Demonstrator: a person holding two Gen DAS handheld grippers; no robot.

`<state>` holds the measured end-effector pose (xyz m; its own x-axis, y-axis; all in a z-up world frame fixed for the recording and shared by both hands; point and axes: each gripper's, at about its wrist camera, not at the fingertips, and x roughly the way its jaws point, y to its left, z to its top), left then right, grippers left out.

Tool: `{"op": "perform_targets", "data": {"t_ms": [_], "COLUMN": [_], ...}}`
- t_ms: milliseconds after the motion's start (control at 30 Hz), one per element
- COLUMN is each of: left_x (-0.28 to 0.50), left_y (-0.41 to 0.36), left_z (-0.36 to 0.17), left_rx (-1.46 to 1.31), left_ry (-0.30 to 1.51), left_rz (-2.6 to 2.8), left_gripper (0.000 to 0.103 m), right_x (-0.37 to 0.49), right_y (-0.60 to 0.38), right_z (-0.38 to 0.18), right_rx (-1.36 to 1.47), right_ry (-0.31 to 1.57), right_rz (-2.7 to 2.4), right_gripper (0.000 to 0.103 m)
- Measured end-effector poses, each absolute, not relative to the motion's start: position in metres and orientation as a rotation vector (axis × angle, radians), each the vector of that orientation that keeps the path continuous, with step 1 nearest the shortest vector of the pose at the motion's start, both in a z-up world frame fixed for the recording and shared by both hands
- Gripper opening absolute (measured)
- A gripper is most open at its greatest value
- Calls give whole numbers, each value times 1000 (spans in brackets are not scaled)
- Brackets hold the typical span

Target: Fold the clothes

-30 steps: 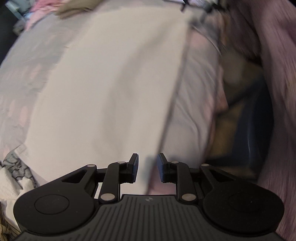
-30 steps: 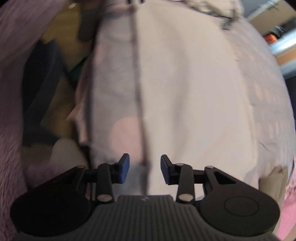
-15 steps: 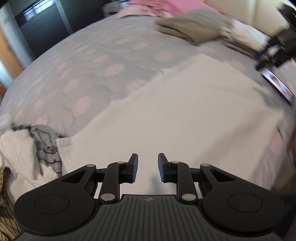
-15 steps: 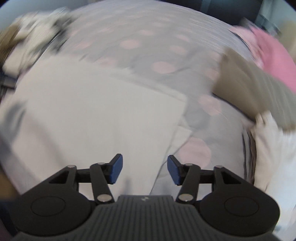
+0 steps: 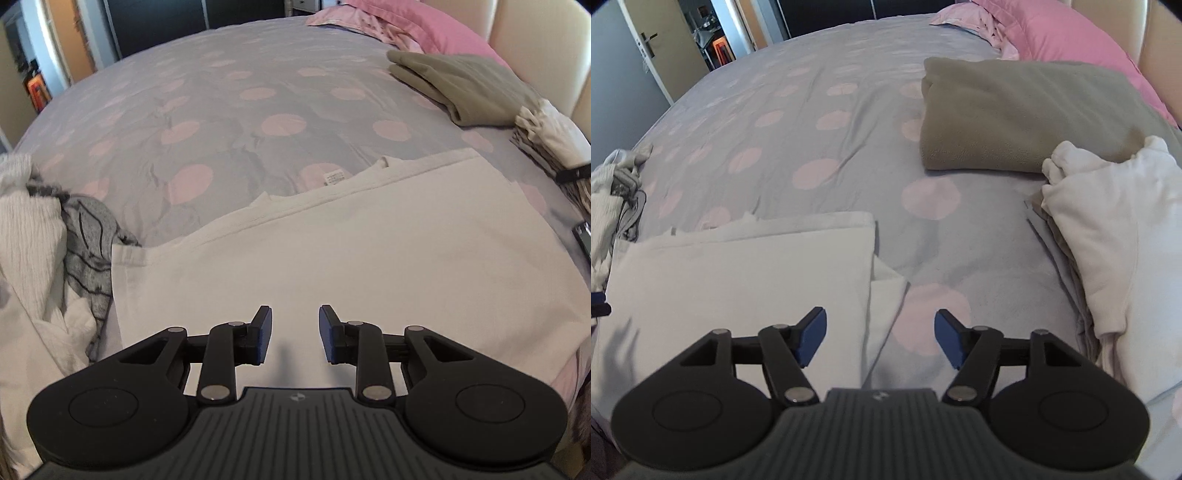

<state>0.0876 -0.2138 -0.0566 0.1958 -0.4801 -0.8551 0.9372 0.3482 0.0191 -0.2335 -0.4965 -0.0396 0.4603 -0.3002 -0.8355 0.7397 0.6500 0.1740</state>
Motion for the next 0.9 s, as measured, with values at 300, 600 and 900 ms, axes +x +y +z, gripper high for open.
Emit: {"op": "perform_targets", "data": {"t_ms": [300, 600, 900], "left_x": [103, 115, 123], "left_y": [-222, -228, -226], "left_z": [-69, -79, -86], "left_rx": [590, 608, 638], "left_ry": [929, 941, 945], "left_rz": [-1055, -999, -961], "left_gripper": [26, 26, 26], "right_x": [-224, -207, -188], "right_y": [-523, -534, -535], "right_z": [-81, -109, -113], "right_rx": [701, 825, 744], "right_ry": [947, 950, 990], "right_rz": [-693, -605, -614], "right_gripper": [76, 74, 29]}}
